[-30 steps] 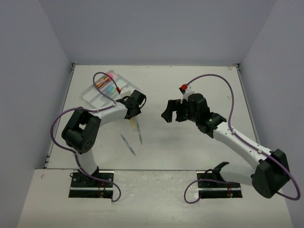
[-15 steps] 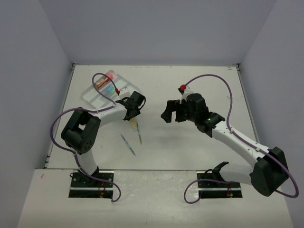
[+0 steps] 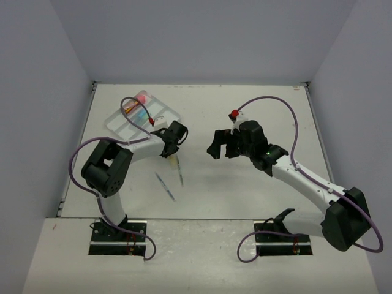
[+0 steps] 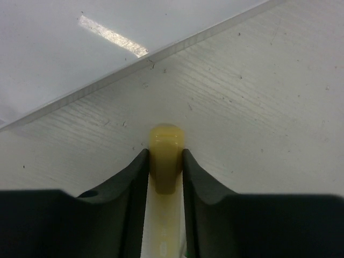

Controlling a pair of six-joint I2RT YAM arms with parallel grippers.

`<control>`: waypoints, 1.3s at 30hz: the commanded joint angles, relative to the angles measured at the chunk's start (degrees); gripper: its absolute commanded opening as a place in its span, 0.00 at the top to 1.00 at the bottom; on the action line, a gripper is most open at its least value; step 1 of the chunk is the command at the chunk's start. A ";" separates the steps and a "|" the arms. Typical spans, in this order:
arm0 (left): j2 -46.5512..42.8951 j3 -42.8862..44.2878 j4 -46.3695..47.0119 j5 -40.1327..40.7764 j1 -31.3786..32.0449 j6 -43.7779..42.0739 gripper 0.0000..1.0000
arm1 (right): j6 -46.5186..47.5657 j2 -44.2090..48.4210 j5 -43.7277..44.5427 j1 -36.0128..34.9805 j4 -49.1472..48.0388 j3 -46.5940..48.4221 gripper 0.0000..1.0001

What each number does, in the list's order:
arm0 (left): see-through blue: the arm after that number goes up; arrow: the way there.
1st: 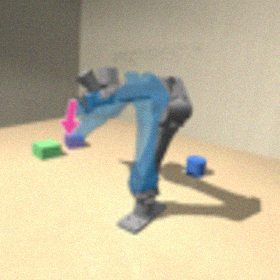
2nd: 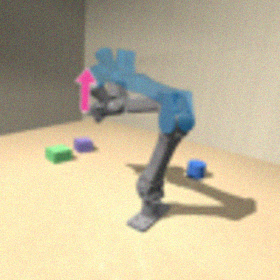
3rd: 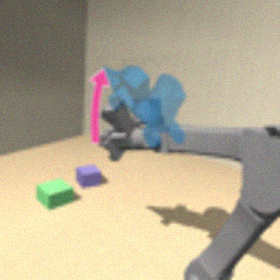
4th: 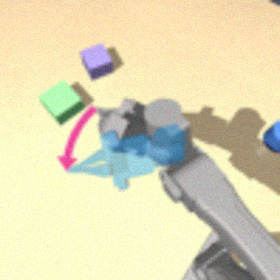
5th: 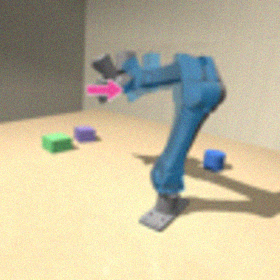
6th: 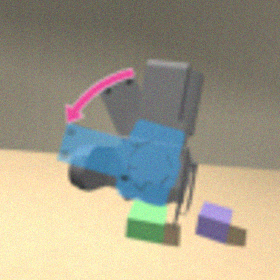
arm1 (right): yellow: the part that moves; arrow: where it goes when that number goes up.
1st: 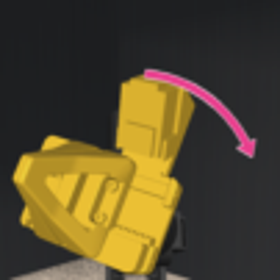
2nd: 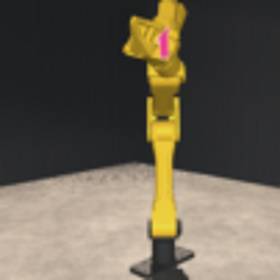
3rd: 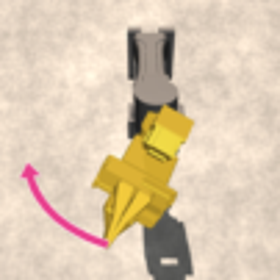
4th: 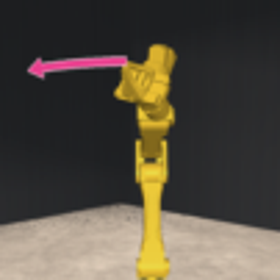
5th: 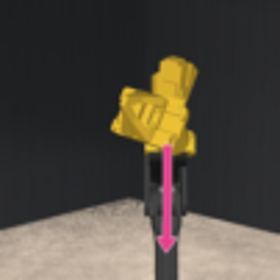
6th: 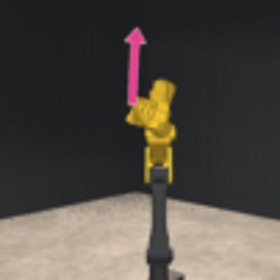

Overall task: Sort the stationery into containers
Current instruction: Pick up the pen from the center of the board, then place the pen in the storage box.

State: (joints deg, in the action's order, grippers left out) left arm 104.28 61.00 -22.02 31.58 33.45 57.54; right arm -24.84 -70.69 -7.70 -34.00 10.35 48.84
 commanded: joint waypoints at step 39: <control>14.72 21.57 29.73 -21.29 -25.37 -89.01 0.86 | -0.08 -3.70 -4.73 -0.54 -2.05 3.93 0.01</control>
State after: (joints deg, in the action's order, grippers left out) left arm 119.74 81.84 5.96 12.75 8.62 -32.79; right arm -24.91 -72.29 -10.38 -34.05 9.67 49.32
